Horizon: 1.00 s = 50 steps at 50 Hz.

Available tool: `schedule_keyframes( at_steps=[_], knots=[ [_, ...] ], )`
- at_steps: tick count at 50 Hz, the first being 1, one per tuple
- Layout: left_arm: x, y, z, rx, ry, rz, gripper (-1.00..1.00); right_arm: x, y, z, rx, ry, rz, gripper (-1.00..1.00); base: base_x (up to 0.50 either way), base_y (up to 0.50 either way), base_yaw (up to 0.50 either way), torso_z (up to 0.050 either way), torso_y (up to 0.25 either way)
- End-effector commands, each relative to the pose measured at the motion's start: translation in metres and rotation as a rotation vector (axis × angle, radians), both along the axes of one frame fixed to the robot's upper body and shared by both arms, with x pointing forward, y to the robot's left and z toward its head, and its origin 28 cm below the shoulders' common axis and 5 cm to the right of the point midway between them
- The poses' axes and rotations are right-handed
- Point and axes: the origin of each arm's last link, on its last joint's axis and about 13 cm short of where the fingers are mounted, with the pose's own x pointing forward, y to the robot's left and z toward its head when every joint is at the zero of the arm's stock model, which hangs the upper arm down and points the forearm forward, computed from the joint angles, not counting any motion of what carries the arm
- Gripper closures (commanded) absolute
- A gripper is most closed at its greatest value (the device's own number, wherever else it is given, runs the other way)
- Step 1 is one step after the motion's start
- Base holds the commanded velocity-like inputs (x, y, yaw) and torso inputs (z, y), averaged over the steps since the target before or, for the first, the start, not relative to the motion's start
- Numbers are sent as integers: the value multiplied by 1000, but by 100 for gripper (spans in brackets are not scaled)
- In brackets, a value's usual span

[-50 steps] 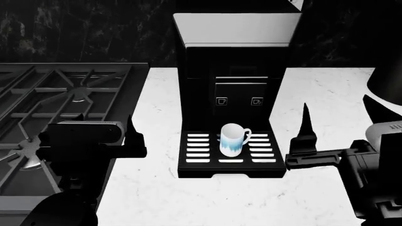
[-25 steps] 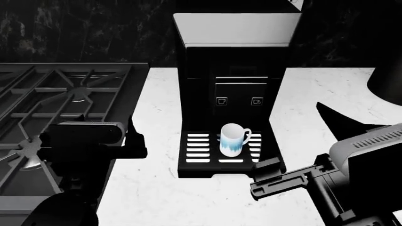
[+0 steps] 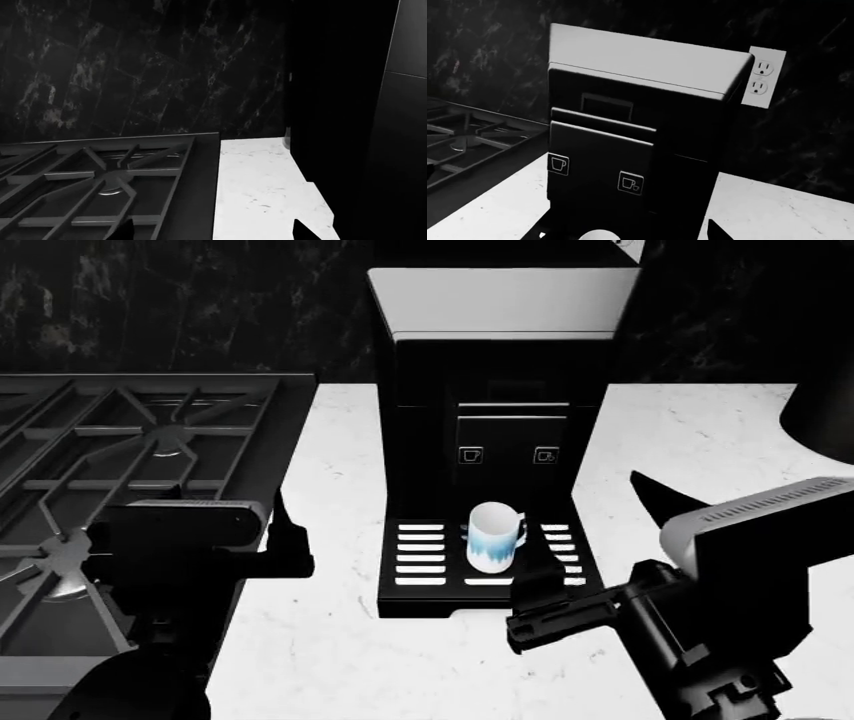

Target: Press the button on the coffee machine to serve coffee.

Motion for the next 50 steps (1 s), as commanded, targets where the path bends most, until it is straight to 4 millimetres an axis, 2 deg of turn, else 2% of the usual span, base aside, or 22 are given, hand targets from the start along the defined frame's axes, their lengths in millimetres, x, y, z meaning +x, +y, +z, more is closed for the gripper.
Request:
schedule_keyframes(
  at_steps=[1,12,13,25,50],
  knots=[
    [3,0,-2,-13,-5,-8,-100,17,6,-5,35,18,41,-100,0,0,0,0,0],
    [3,1,-3,-14,-2,-8,-100,27,9,-2,53,7,44,-100,0,0,0,0,0],
    [3,2,-4,-14,-1,-7,-100,27,9,-2,51,3,41,100,0,0,0,0,0],
    [5,-2,-5,-10,0,-8,-100,18,13,3,27,-28,42,100,0,0,0,0,0],
    [4,-1,-5,-10,2,-9,-100,20,14,6,16,-65,-21,100,0,0,0,0,0]
  ],
)
